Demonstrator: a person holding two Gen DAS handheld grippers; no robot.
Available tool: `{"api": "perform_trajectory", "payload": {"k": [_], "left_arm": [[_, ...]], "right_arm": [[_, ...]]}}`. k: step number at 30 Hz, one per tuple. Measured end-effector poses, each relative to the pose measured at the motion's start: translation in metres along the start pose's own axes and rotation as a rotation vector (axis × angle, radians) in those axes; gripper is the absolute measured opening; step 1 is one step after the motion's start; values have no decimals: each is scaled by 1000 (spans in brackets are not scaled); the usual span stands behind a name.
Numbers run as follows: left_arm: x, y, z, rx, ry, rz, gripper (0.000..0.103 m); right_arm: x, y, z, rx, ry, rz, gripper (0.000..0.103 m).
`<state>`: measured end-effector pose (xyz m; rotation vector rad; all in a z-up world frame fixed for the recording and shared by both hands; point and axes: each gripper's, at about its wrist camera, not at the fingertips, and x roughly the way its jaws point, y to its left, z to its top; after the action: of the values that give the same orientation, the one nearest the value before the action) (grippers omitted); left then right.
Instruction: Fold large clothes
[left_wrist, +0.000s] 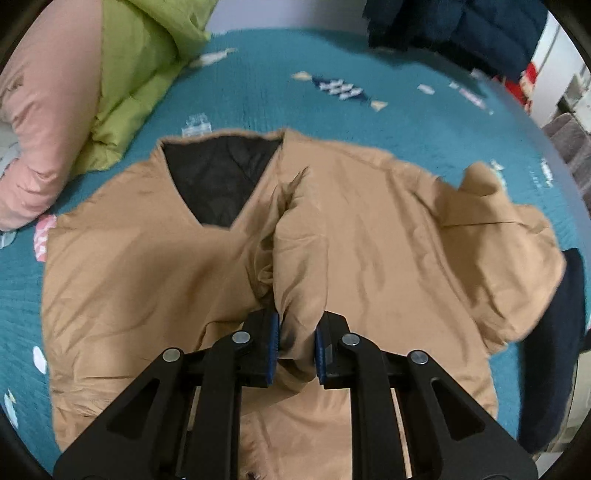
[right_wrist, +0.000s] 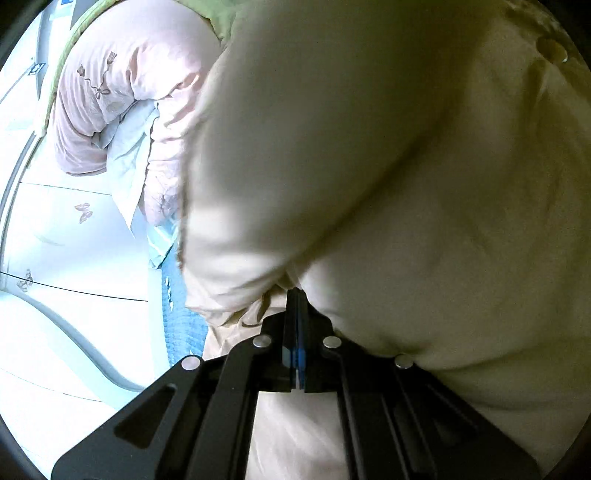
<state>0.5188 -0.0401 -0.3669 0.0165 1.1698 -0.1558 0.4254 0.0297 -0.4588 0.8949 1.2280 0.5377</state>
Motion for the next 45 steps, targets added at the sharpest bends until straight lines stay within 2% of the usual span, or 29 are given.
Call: {"api": "perform_trajectory", "payload": {"k": [7, 8, 10, 11, 12, 14, 15, 18, 22, 24, 27, 28, 32, 35, 38, 40, 45], "left_arm": [[44, -26, -5, 51, 64, 73, 17], [46, -29, -6, 57, 62, 88, 22], [47, -36, -6, 66, 49, 68, 53], [45, -40, -7, 66, 40, 51, 78], [43, -43, -7, 75, 38, 46, 85], [36, -51, -7, 109, 36, 25, 86], [30, -54, -8, 126, 27, 7, 90], [8, -59, -7, 152, -19, -19, 92], [-34, -54, 0, 116, -60, -97, 92], [-65, -44, 6, 59, -106, -165, 92], [-107, -28, 18, -7, -178, -246, 92], [-119, -22, 21, -26, -190, -257, 92], [-158, -2, 27, -74, -271, -255, 92], [-159, 10, 29, -110, -288, -213, 94], [-136, 13, 29, -131, -245, -149, 94], [-120, 8, 25, -132, -212, -137, 94], [-81, -23, 9, -52, -149, -117, 94]], "right_arm": [[-1, -1, 6, 8, 11, 18, 0], [-1, -2, 6, 9, 12, 20, 0], [0, -2, 6, 8, 15, 22, 0], [8, -2, 9, 8, 16, 23, 0], [9, -4, 8, 8, 18, 25, 0], [10, -4, 9, 9, 24, 25, 0], [14, -2, 11, 11, 27, 25, 0], [17, 3, 14, 14, 49, 35, 0], [9, 10, 18, -12, 79, 88, 4], [-3, 14, 19, -40, 54, 87, 13], [-21, 16, 24, -64, 48, 48, 20], [-30, 15, 25, -69, 32, 37, 21], [-73, -1, 28, -76, -25, 1, 38], [-121, -25, 29, -92, -74, -61, 39], [-162, -46, 30, -93, -116, -118, 39], [-197, -59, 37, -96, -171, -190, 40], [-275, -86, 53, -106, -276, -308, 41]]}}
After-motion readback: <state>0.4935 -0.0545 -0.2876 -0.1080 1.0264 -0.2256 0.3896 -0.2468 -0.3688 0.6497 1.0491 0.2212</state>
